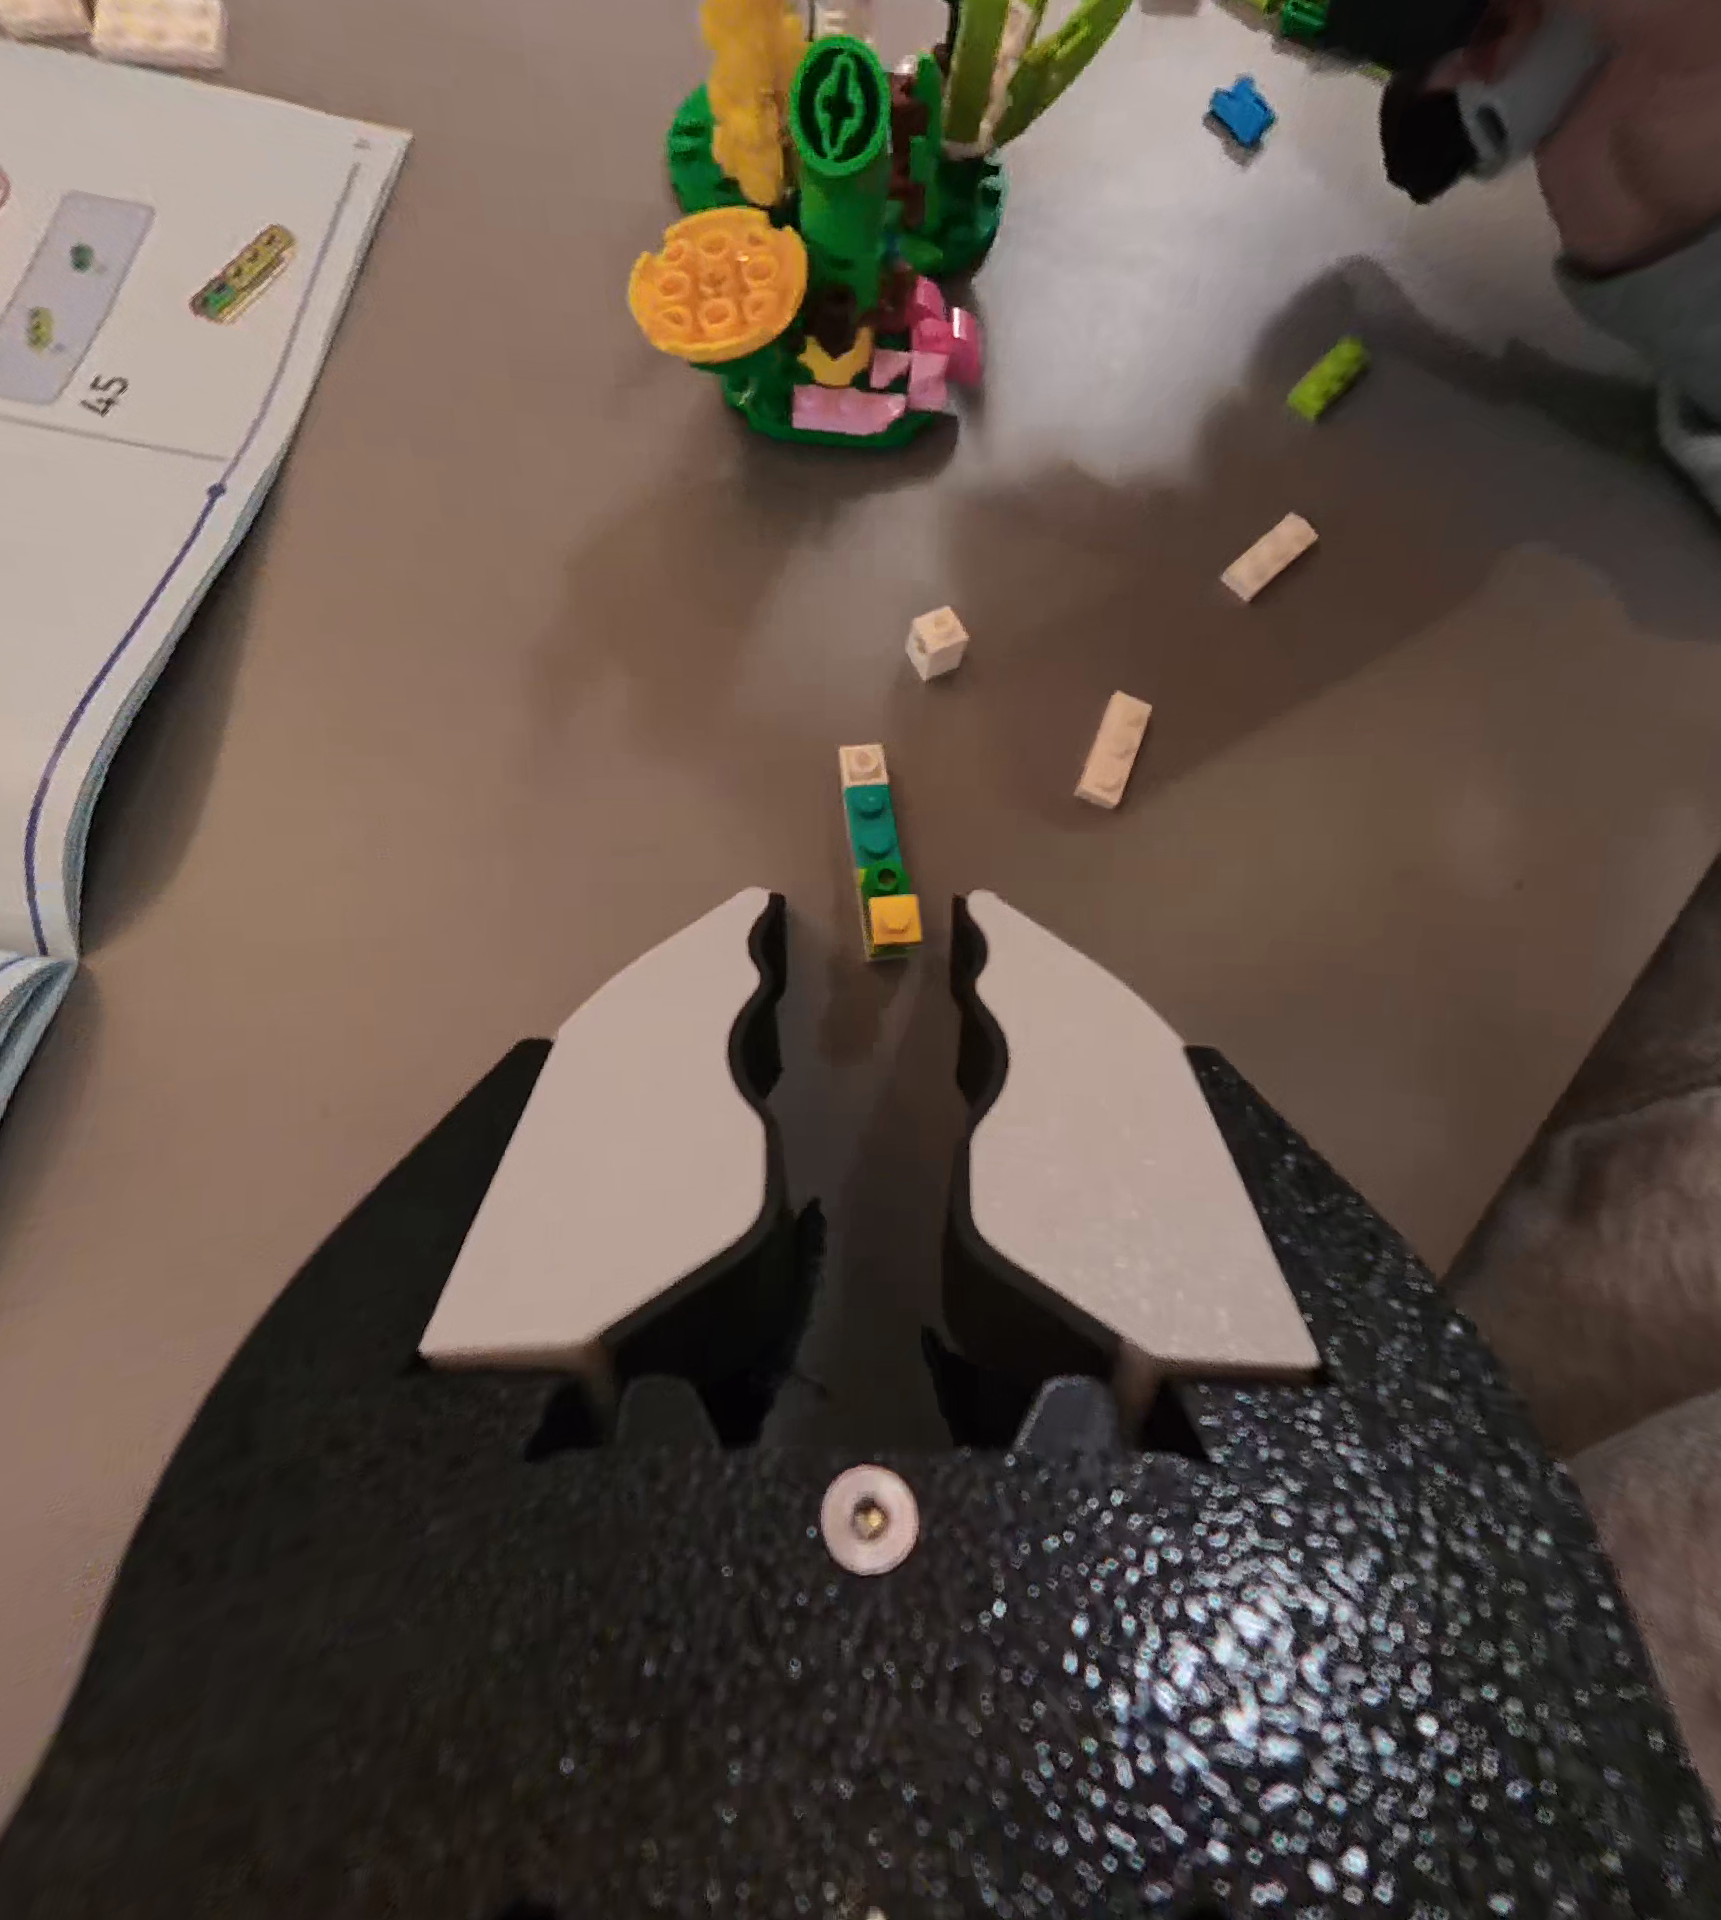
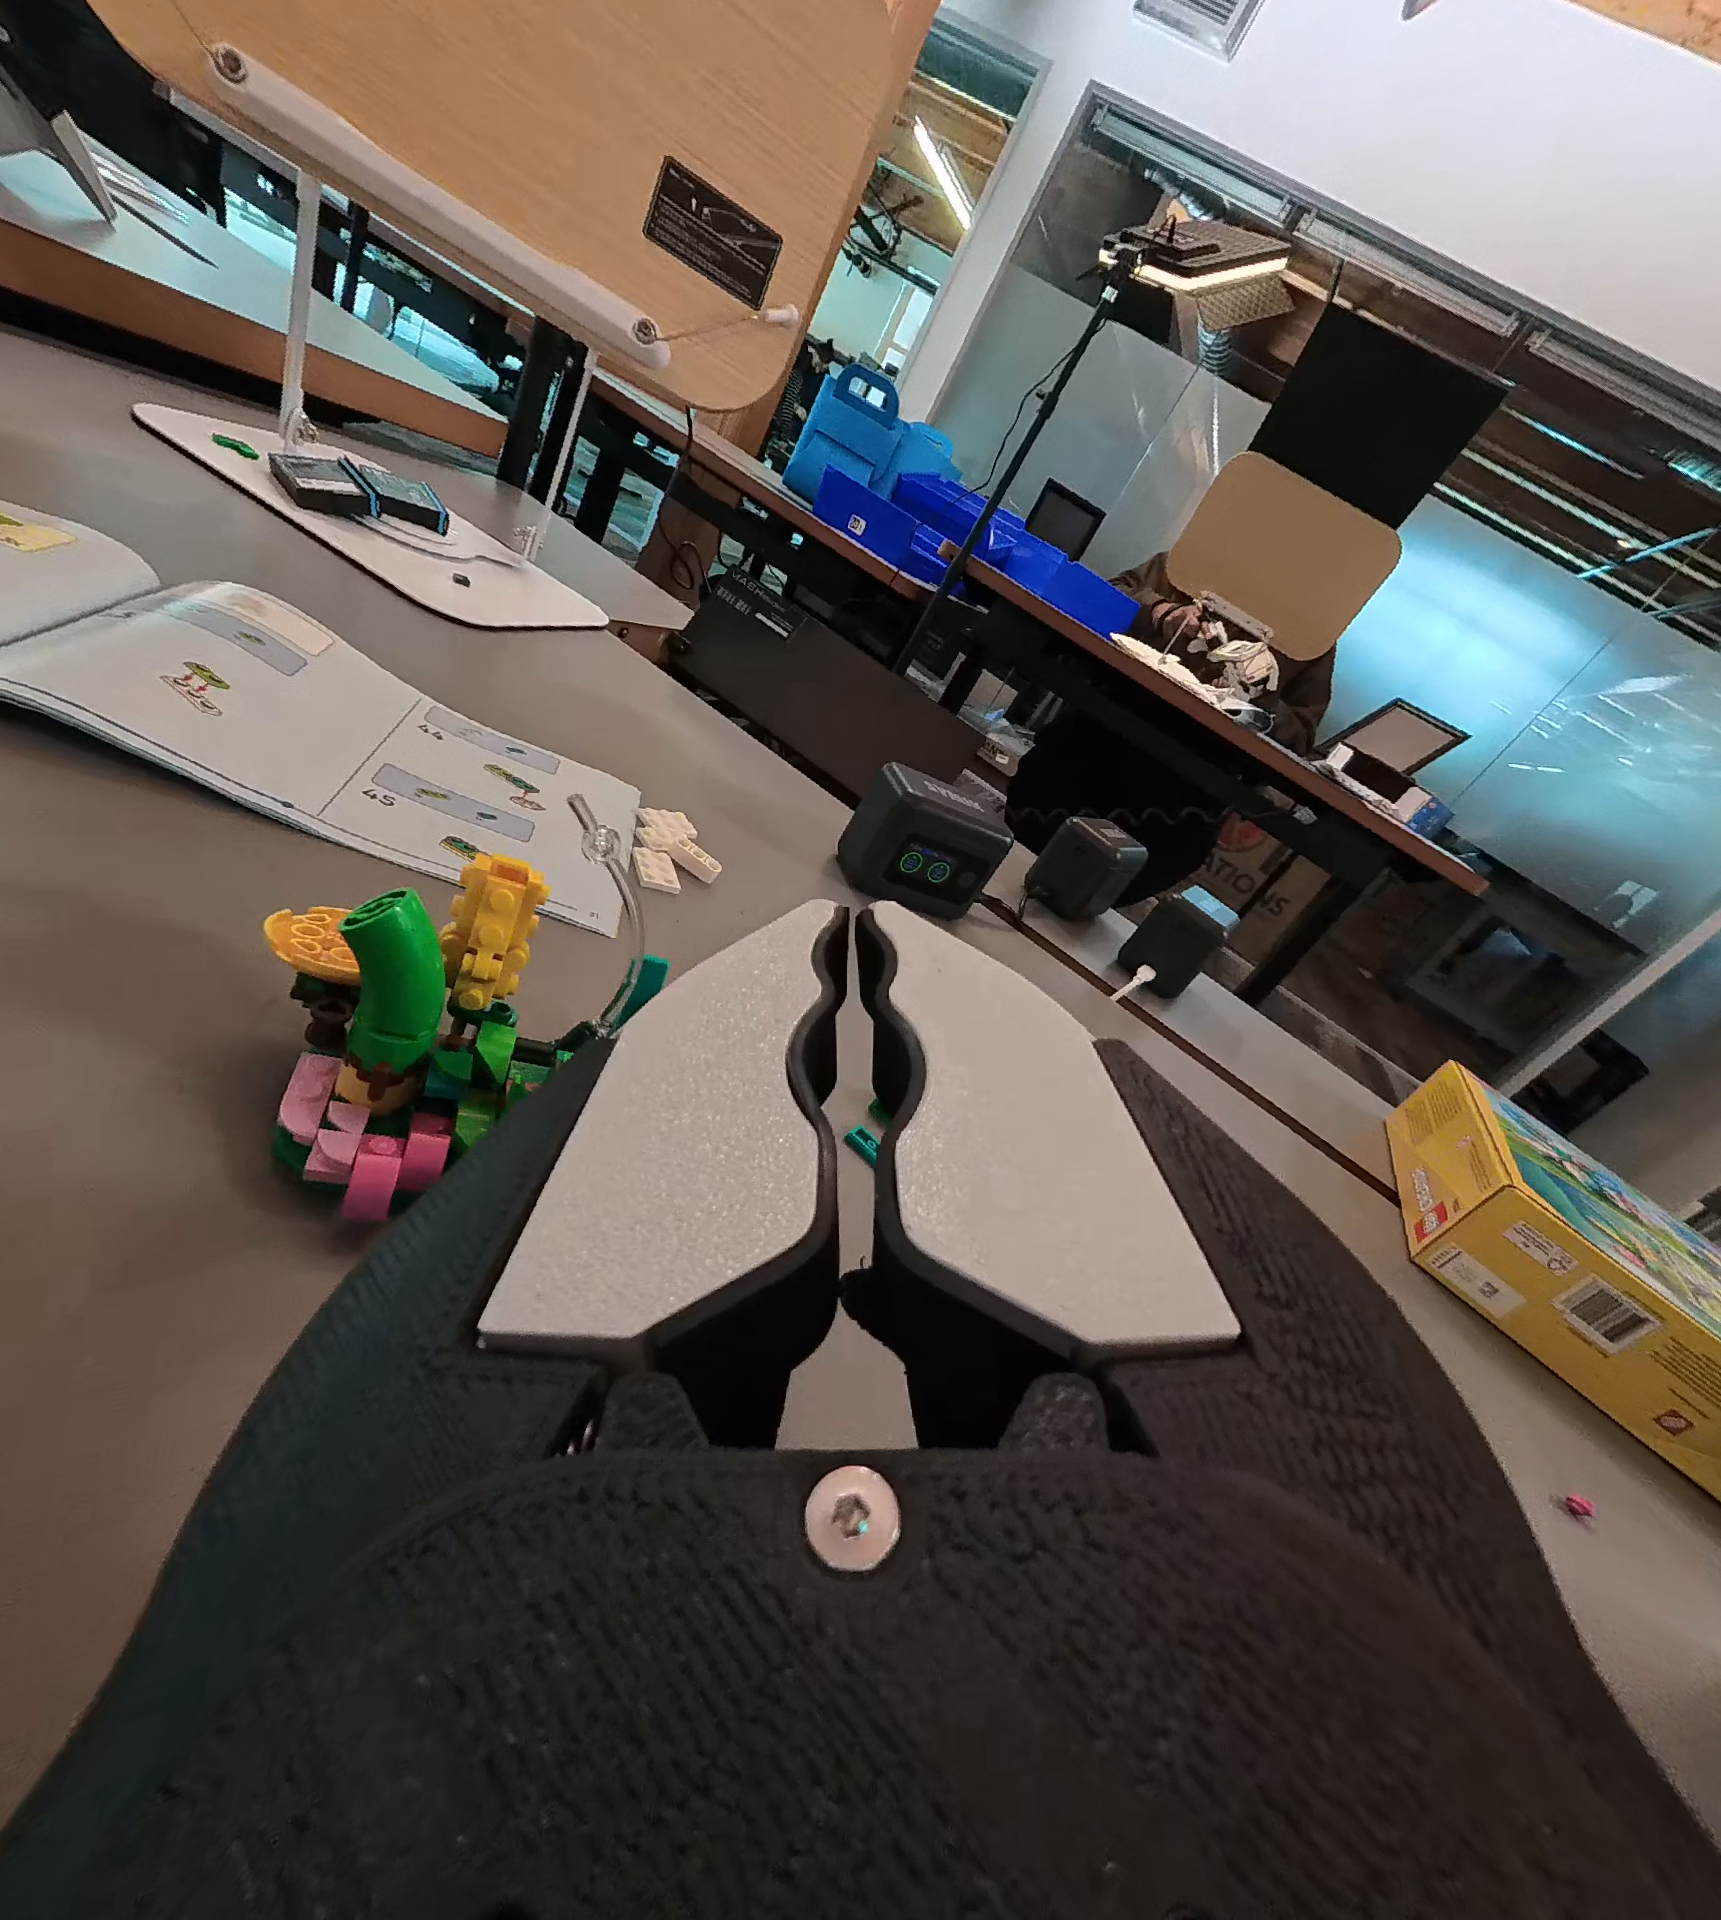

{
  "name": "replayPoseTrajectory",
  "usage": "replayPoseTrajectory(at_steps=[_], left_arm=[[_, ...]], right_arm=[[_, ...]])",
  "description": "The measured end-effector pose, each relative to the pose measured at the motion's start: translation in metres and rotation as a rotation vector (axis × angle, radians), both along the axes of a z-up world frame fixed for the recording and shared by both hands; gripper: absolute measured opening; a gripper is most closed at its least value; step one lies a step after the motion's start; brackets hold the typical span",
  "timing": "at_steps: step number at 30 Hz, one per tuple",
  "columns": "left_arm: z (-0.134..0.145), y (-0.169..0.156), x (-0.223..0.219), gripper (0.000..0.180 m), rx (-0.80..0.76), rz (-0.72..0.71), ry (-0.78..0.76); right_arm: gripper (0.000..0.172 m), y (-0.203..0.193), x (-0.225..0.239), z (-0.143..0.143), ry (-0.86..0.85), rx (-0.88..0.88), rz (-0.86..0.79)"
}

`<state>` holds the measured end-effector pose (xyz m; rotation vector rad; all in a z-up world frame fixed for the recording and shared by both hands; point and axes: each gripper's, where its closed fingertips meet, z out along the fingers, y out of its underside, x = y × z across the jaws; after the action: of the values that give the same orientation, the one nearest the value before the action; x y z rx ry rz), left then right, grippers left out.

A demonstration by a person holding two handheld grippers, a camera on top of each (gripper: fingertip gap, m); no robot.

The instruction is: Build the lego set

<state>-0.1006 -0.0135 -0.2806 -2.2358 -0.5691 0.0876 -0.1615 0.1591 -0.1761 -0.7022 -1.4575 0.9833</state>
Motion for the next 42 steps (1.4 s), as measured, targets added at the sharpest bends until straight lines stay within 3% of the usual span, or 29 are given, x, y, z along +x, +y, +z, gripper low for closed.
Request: replayPoseTrajectory(at_steps=[1,16,23,31,35,42], left_arm=[[0.000,0.000,0.000,0.029,0.000,0.005,-0.003],[-0.002,-0.001,0.003,0.009,-0.050,-0.038,0.050],[-0.002,-0.001,0.002,0.008,-0.012,-0.014,0.015],[0.027,0.002,-0.003,0.008,0.184,0.034,-0.034],[0.038,0.007,0.004,0.008,0.276,0.005,-0.120],[0.046,0.011,0.004,0.008,0.195,-0.018,0.018]], right_arm=[[0.000,0.000,0.000,0.000,-0.001,-0.001,0.001],[0.000,-0.005,-0.001,-0.001,-0.005,0.011,0.017],[0.000,-0.011,0.001,0.001,0.011,0.032,0.053],[0.003,-0.068,0.033,0.006,0.119,0.166,0.372],[0.017,-0.094,0.057,0.007,0.103,0.105,0.598],[0.024,-0.107,0.062,0.001,0.121,0.220,0.627]])
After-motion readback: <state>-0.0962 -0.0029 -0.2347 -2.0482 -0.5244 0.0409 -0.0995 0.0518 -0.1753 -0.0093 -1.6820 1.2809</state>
